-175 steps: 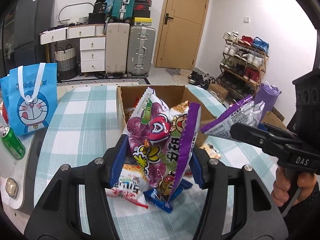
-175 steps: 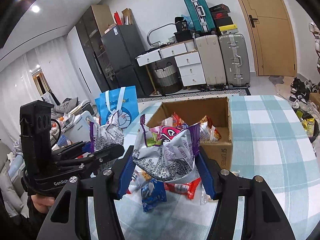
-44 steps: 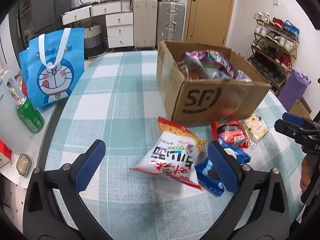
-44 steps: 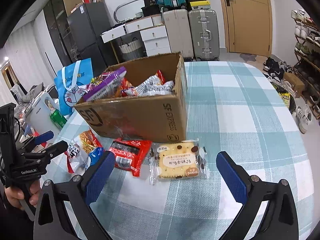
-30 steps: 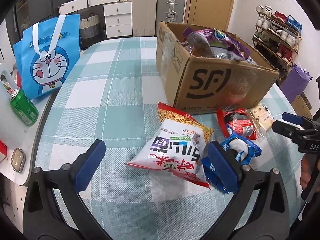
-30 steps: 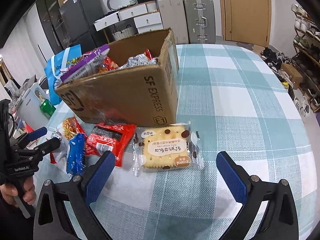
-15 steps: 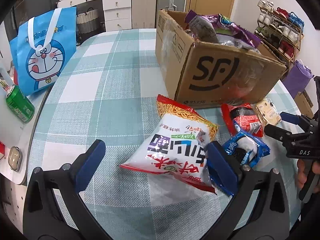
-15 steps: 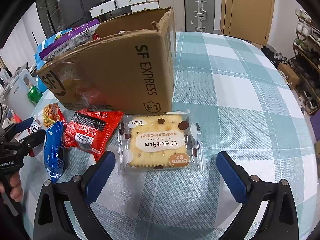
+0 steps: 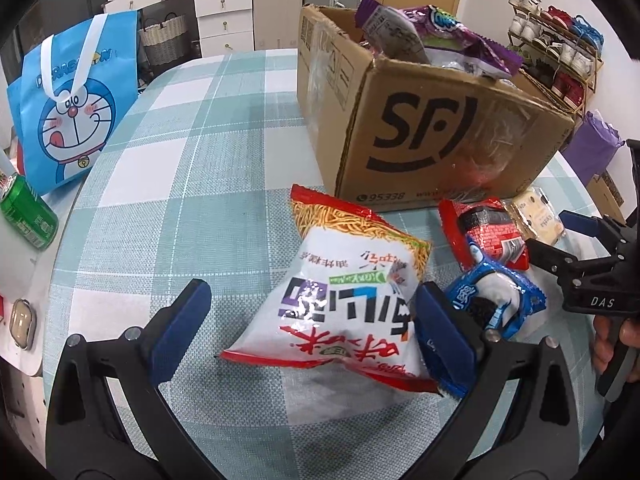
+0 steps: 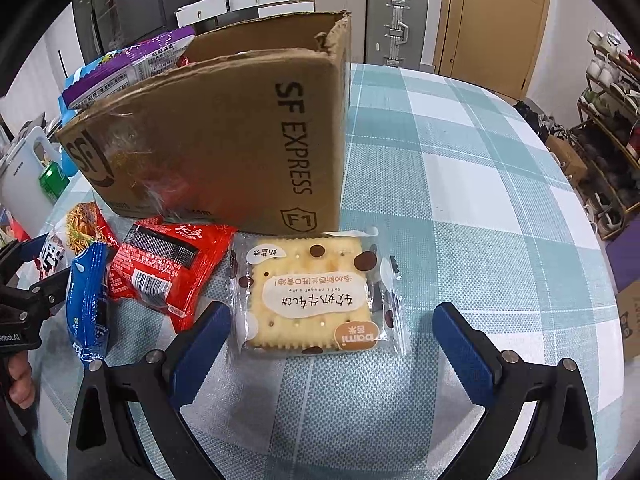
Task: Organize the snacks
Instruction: 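Grasp the white noodle bag with the left gripper while the right grasps the cracker pack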
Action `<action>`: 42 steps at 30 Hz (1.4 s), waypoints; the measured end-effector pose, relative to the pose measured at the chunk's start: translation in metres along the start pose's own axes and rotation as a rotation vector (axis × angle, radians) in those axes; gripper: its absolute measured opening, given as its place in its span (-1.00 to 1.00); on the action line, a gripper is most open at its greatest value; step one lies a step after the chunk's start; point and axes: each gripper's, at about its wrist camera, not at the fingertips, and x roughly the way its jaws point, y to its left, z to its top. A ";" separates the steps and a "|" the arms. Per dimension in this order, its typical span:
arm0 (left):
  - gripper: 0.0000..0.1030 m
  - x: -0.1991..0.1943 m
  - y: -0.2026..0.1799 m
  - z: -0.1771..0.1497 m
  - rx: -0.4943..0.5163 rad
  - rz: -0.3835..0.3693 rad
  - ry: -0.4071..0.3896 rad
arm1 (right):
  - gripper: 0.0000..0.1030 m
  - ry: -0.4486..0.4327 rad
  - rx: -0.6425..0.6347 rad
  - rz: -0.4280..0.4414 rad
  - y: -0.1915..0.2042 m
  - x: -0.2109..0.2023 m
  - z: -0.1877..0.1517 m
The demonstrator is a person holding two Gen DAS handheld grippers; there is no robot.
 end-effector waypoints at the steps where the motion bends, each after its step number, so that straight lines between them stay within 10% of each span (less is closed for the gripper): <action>1: 0.97 0.001 0.001 0.000 -0.002 -0.003 0.004 | 0.99 -0.001 -0.002 -0.002 0.000 0.001 0.000; 18: 0.95 0.002 0.003 -0.002 -0.006 -0.008 0.007 | 0.24 -0.046 0.014 0.000 -0.004 -0.021 -0.012; 42: 0.39 -0.007 -0.003 -0.006 -0.006 -0.071 -0.016 | 0.20 -0.140 0.093 0.047 -0.017 -0.055 -0.032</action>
